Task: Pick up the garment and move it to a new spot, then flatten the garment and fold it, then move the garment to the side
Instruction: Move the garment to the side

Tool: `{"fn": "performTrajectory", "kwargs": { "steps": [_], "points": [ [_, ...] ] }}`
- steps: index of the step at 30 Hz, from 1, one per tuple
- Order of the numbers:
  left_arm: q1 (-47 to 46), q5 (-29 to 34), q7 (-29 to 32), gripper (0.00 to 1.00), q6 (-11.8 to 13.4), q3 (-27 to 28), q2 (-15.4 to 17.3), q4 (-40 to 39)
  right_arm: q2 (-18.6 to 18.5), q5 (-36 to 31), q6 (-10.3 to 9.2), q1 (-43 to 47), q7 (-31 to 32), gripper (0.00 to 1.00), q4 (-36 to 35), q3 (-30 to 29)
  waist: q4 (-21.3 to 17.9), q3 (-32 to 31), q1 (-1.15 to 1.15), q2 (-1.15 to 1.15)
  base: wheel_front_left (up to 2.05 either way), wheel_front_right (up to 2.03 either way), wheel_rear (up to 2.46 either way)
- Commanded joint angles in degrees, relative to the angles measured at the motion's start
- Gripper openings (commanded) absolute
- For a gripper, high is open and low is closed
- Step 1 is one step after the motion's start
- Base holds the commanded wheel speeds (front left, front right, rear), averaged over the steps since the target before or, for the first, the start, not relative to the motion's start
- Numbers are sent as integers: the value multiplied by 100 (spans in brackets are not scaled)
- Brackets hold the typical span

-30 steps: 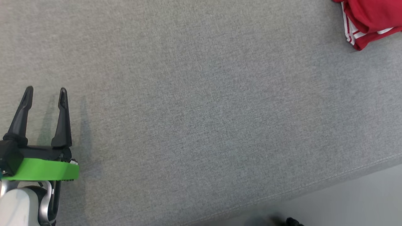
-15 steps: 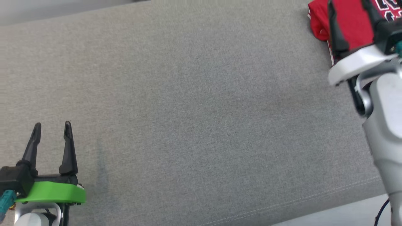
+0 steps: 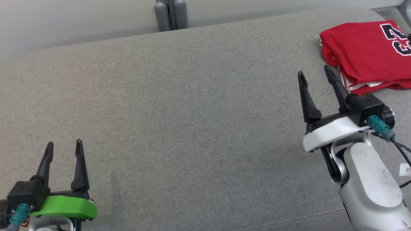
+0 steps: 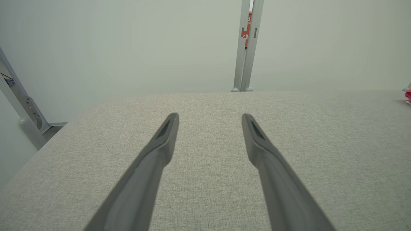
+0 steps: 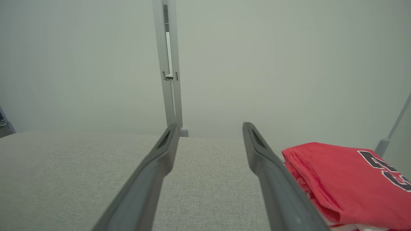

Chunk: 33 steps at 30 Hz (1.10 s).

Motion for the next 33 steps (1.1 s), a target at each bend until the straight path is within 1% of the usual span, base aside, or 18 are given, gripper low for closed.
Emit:
{"fn": "performTrajectory", "kwargs": {
  "steps": [1,11,20,26,33],
  "points": [
    [30,-51,-42,100,15,-16,-14,37,42,22,-12,206,-21,100,-68,-29,99,-129,0,0,0,0,0],
    [143,-26,-88,100,-37,-158,-103,350,352,-30,-11,1377,-21,100,-453,-416,294,-482,0,0,0,0,0],
    [290,-2,-108,100,7,-225,-186,537,563,-68,-11,2256,16,100,-809,-734,509,-795,0,0,0,0,0],
    [365,-19,-122,100,13,-244,-206,625,642,-16,-11,2520,68,100,-893,-741,610,-923,0,0,0,0,0],
    [341,-57,-134,100,6,-238,-206,735,671,17,-11,2563,59,100,-864,-670,672,-977,0,0,0,0,0]
  ]
}}
